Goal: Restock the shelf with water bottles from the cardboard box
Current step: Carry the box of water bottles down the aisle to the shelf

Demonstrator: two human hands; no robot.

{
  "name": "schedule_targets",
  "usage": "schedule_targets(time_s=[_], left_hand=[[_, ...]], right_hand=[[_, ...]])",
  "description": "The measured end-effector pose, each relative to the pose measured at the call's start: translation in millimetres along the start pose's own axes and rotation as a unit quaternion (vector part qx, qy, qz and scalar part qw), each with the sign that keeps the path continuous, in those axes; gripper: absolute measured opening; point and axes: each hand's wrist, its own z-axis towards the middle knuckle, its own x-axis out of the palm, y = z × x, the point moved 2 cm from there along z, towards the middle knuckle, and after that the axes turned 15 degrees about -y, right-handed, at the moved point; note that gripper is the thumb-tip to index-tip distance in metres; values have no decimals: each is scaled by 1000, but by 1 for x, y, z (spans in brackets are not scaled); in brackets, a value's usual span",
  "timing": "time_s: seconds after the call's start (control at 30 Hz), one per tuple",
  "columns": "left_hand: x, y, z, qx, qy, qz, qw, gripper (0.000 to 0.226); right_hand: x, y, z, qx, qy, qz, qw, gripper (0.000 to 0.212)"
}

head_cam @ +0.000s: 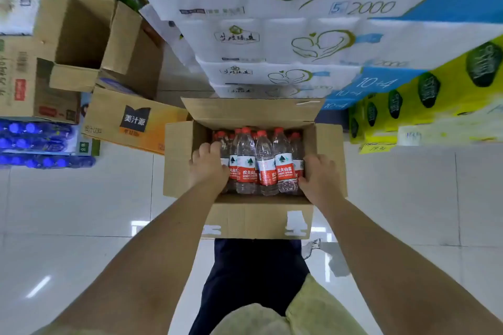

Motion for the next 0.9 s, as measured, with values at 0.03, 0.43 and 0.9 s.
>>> schedule_targets(time_s=[0.03, 0.43, 0.9], left_hand=[[10, 10, 5, -43, 7, -13, 999, 61], [105, 89, 52, -289, 14, -243, 926, 62], [110, 114, 75, -237, 194, -272, 912, 62]], right_hand=[[11, -8, 5, 37, 3, -8, 999, 46], [101, -70, 42, 343, 29, 236, 908, 60], [116, -78, 60, 279, 97, 130, 946, 41]])
